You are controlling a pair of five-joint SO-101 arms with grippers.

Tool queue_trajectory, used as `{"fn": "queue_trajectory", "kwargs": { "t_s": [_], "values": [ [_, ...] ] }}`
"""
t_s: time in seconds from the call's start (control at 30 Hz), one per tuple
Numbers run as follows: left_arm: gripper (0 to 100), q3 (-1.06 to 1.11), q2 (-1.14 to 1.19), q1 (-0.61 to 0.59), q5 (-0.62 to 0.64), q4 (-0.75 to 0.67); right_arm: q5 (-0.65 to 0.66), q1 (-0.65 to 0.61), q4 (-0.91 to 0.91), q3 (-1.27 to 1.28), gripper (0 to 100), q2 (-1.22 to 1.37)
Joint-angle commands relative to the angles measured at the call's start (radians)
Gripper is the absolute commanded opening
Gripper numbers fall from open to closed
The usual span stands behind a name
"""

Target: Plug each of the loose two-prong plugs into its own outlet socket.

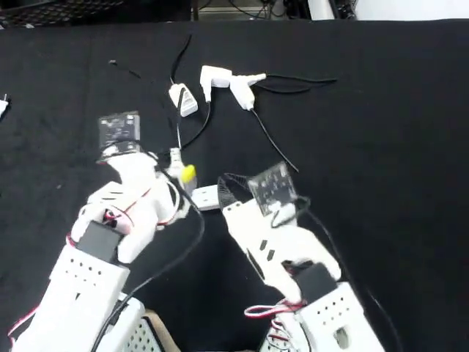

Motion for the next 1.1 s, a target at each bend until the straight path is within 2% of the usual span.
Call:
{"fn": "queue_trajectory", "kwargs": {
  "t_s": [0.0, 0.17, 0.4, 0.5, 0.63, 0.83, 0.93, 1.07],
  "values": [
    [3, -0.015, -0.025, -0.051, 0.041, -0.025, -0.009, -0.058, 0.021, -0.186, 1.3, 0.24],
    [3, -0.015, -0.025, -0.091, 0.078, -0.025, -0.026, -0.095, 0.034, -0.294, 1.2, 0.446],
    [3, -0.031, -0.02, -0.189, 0.204, -0.034, 0.0, -0.261, 0.11, -0.308, 1.2, 0.36],
    [3, -0.008, -0.023, -0.159, 0.203, -0.061, 0.031, -0.35, 0.126, -0.308, 1.2, 0.331],
    [3, 0.001, -0.025, -0.14, 0.199, -0.068, 0.029, -0.351, 0.141, -0.321, 1.2, 0.346],
    [3, 0.01, -0.025, -0.14, 0.224, -0.06, 0.041, -0.351, 0.275, -0.455, 1.2, 0.443],
    [3, 0.021, -0.018, -0.162, 0.242, -0.061, 0.11, -0.35, 0.381, -0.573, 1.2, 0.522],
    [3, 0.041, -0.023, -0.119, 0.242, -0.068, 0.144, -0.342, 0.569, -0.763, 1.2, 0.565]
  ]
}}
